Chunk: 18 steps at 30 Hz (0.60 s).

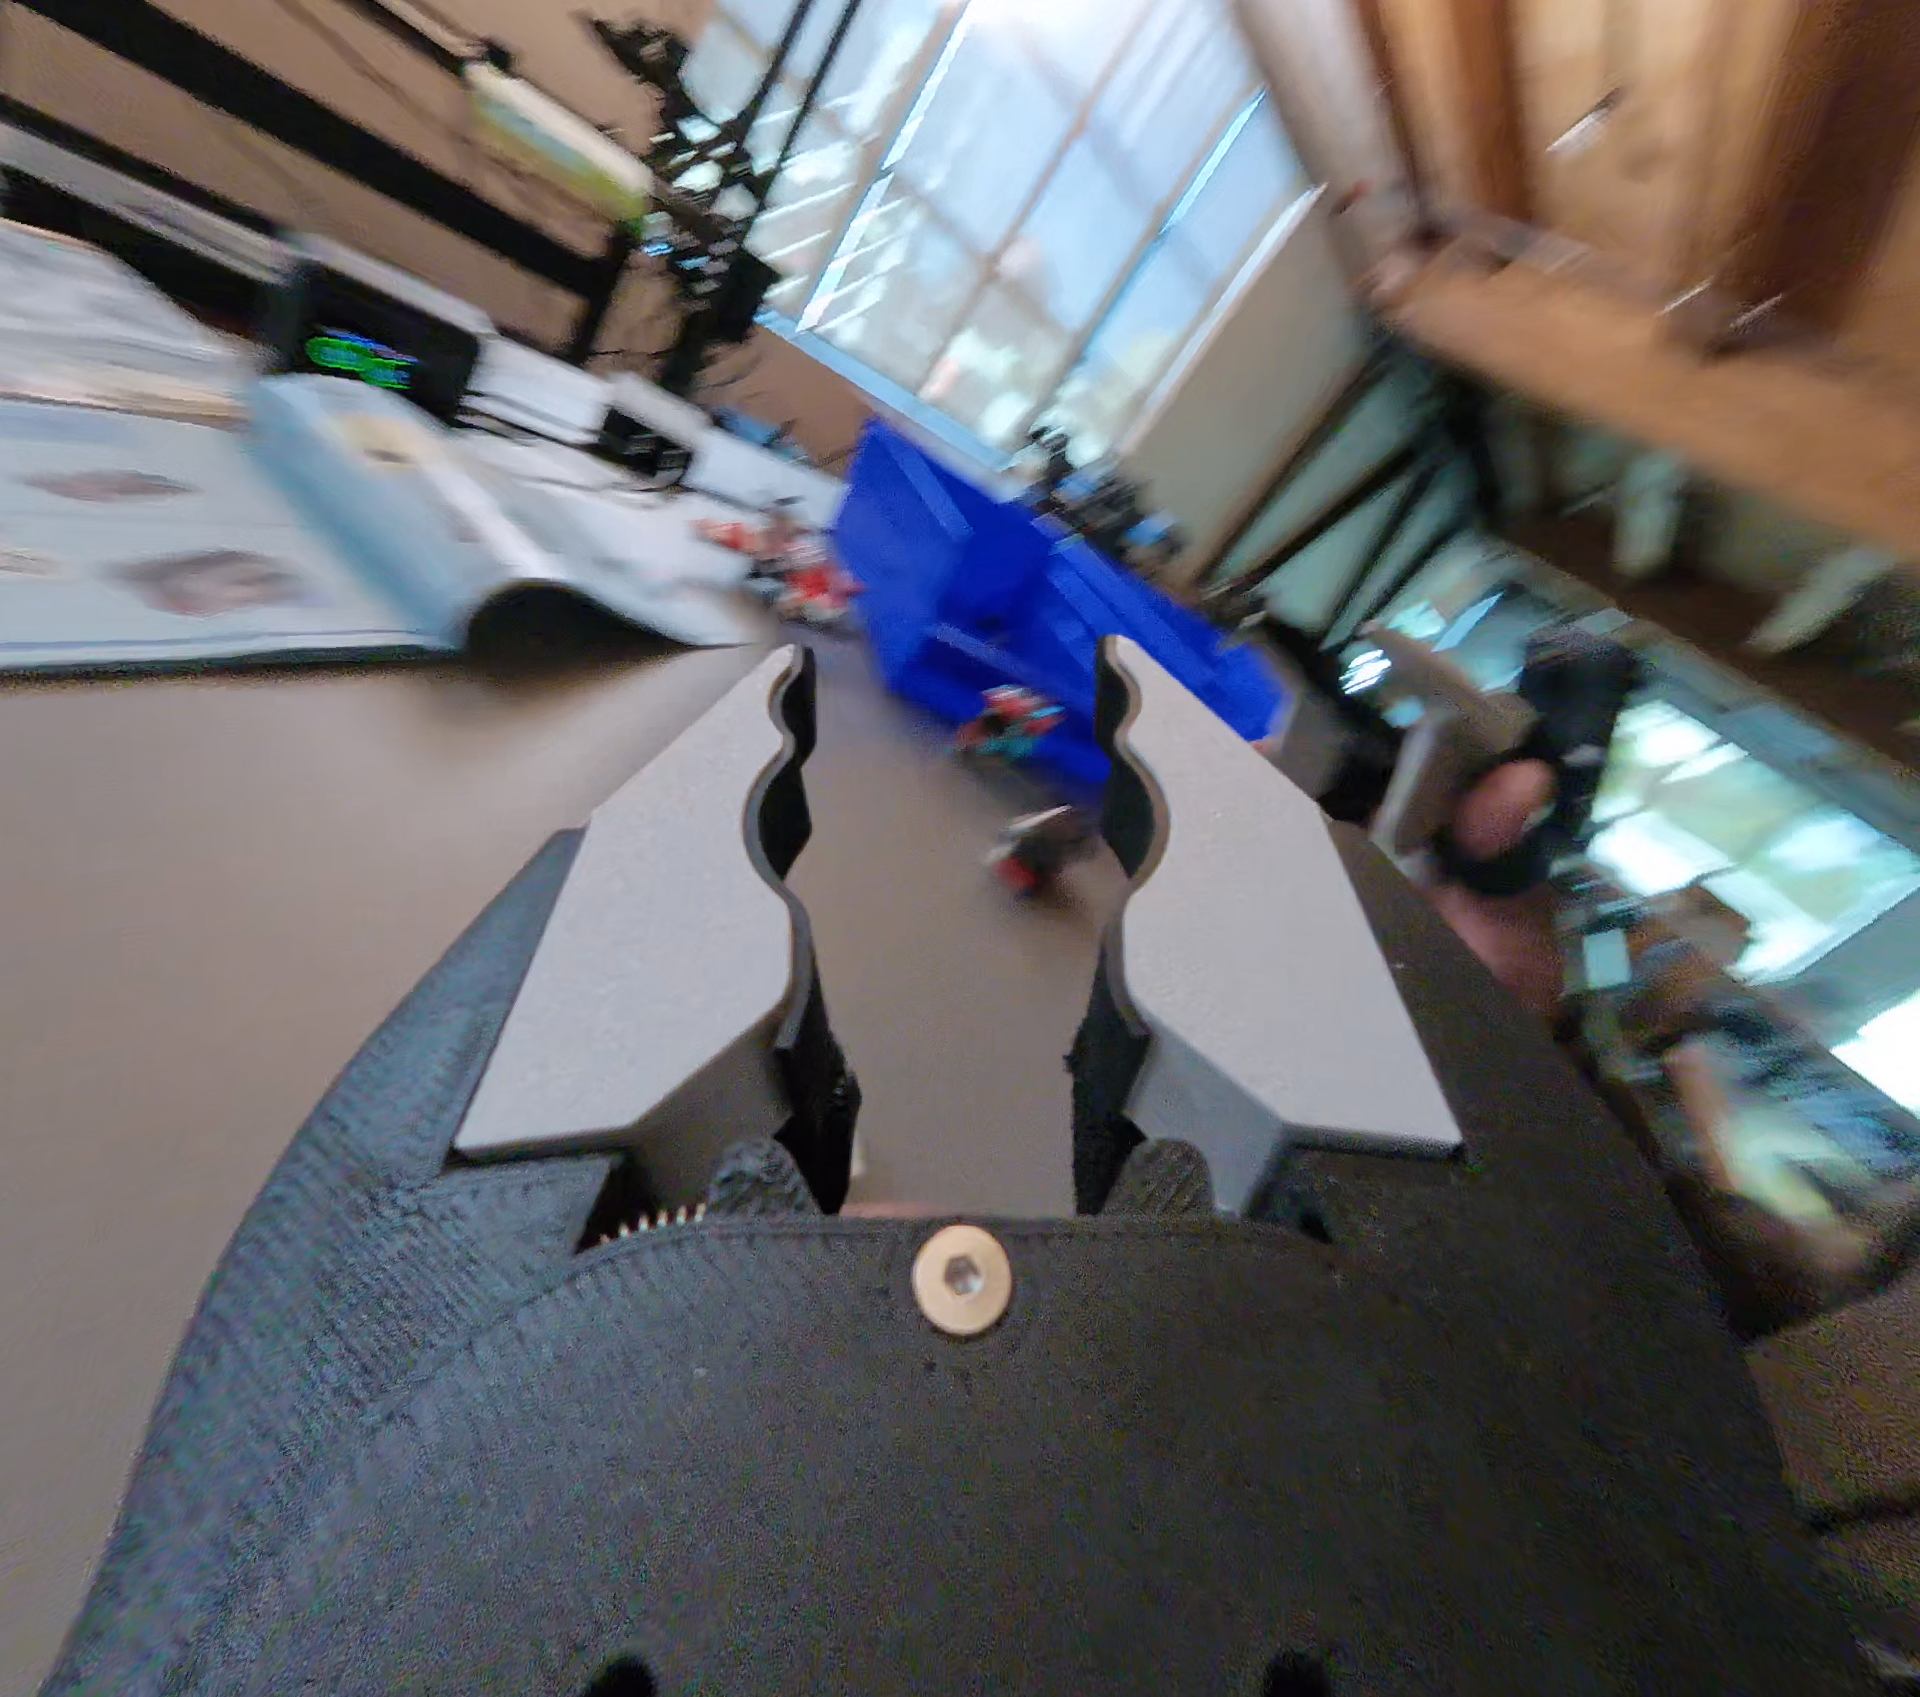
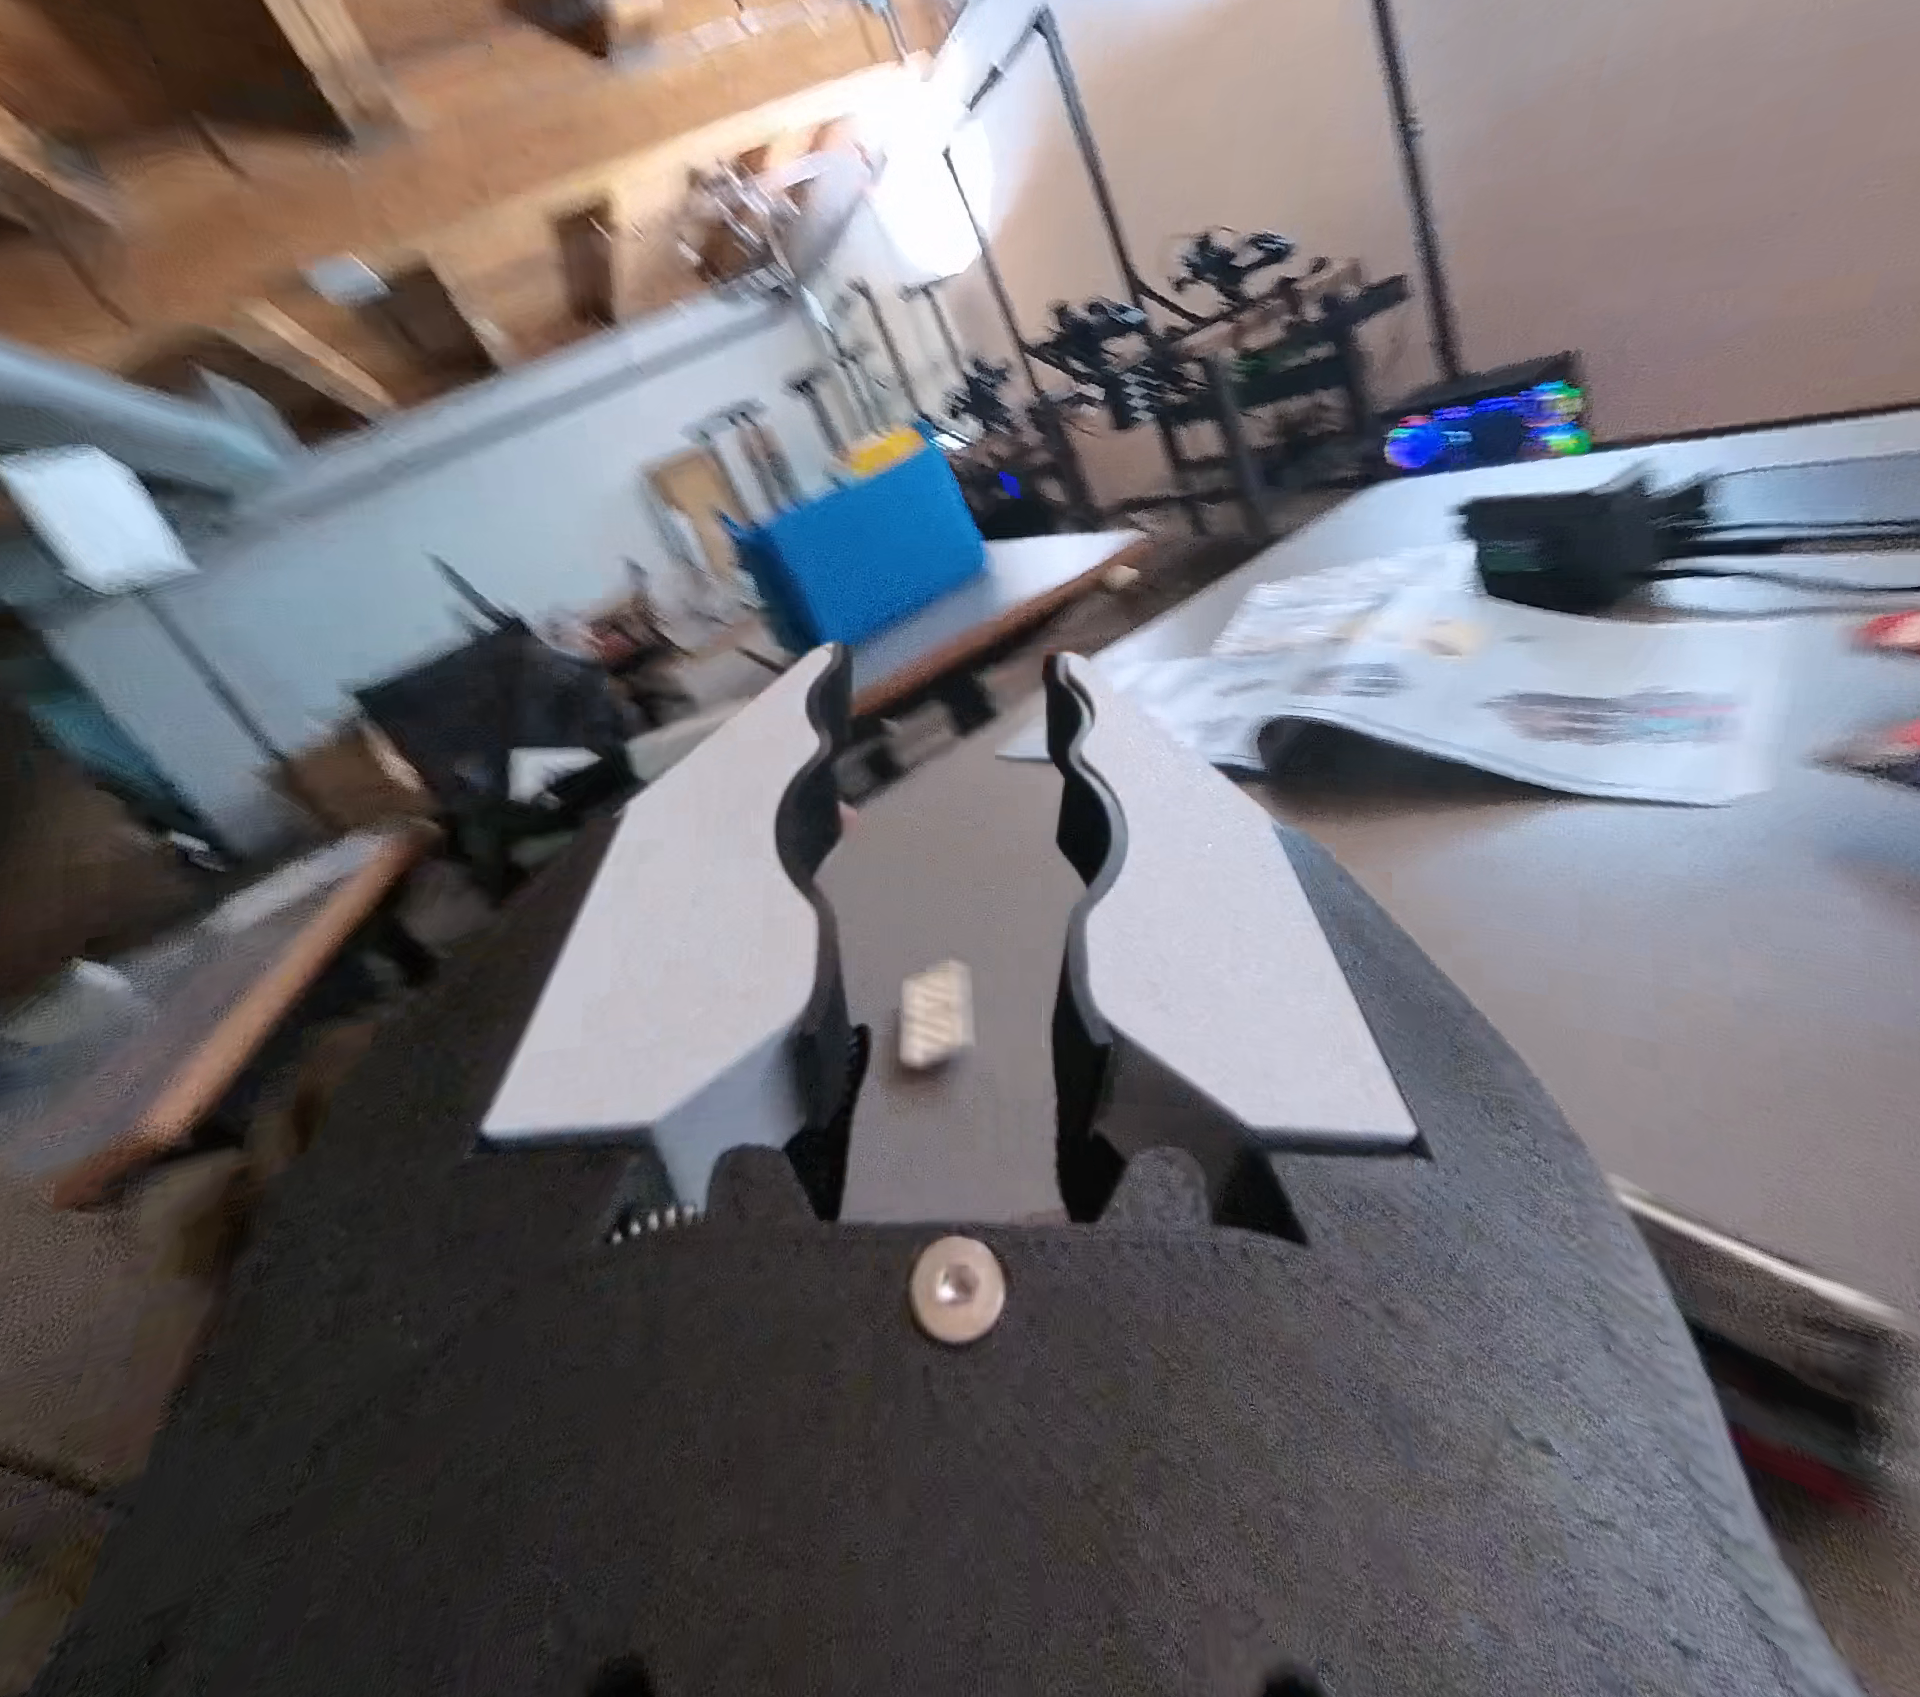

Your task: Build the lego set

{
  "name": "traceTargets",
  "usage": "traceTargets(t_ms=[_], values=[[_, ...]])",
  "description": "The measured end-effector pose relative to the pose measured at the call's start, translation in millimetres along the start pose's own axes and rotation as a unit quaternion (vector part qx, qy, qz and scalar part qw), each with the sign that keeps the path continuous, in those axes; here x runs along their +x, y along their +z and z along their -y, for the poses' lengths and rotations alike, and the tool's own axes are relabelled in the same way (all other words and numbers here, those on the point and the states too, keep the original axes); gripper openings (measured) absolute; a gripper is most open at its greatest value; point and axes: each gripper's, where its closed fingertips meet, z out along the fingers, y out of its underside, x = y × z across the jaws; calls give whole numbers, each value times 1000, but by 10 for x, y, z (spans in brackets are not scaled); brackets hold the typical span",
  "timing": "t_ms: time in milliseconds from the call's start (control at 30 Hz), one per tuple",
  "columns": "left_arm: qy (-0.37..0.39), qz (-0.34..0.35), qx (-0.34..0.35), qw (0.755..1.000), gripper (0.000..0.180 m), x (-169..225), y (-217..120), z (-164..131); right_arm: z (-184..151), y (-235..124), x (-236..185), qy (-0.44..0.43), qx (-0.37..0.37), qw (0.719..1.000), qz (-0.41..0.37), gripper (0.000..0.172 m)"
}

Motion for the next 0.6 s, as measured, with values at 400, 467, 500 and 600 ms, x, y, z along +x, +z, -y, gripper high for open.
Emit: traceTargets(t_ms=[400,467,500,600], values=[[123,87,-120,981,67,-1106,-68,175,169,-93,925,-169,-93,976,-97,39],[111,82,-133,981,67,-1189,8,143,192,15,1003,-178,-102,974,-95,39],[99,73,-143,982,67,-1193,44,115,196,70,1034,-183,-105,973,-93,39],[103,71,-171,977,66,-1203,88,27,144,166,1098,-187,-116,971,-89,39]])
